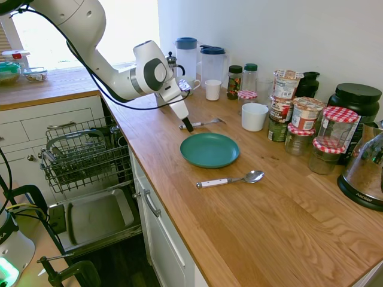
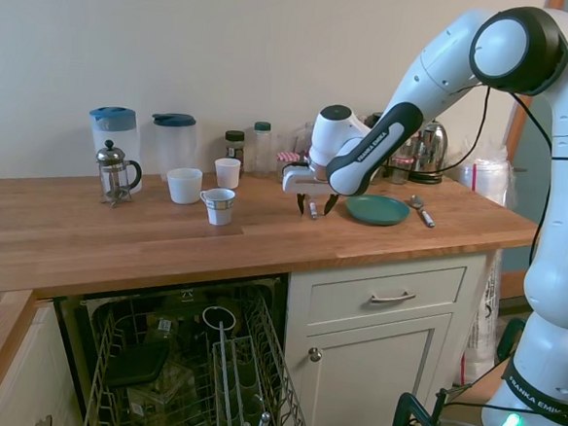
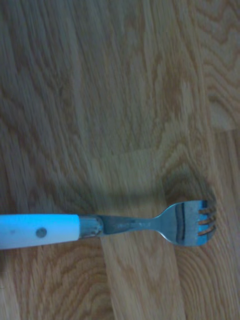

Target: Put the fork in the dishwasher

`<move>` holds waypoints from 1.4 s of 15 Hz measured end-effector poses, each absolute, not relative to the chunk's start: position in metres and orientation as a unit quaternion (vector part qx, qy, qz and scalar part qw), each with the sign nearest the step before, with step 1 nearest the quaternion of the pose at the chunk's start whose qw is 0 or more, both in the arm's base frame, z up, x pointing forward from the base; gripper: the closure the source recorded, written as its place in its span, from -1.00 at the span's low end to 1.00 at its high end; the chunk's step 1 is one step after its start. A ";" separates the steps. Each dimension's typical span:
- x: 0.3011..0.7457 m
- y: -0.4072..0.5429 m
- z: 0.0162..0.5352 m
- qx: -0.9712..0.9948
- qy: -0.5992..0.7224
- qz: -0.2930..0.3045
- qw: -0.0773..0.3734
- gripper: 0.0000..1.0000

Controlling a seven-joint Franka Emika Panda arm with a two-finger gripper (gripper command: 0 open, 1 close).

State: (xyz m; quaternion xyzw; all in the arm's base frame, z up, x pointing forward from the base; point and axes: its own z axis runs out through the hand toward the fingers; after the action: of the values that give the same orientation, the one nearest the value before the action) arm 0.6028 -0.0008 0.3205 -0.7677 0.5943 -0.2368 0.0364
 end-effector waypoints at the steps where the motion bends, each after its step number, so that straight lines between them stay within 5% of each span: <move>1: 0.603 0.000 0.320 -0.768 0.594 -0.237 0.037 1.00; 16: 0.605 -0.007 0.327 -0.789 0.579 -0.200 0.045 1.00; 21: 0.574 -0.001 0.386 -0.808 0.559 -0.173 0.065 1.00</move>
State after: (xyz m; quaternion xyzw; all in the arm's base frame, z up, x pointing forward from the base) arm 0.5743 -0.0012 0.3860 -0.8082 0.5593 -0.1727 0.0649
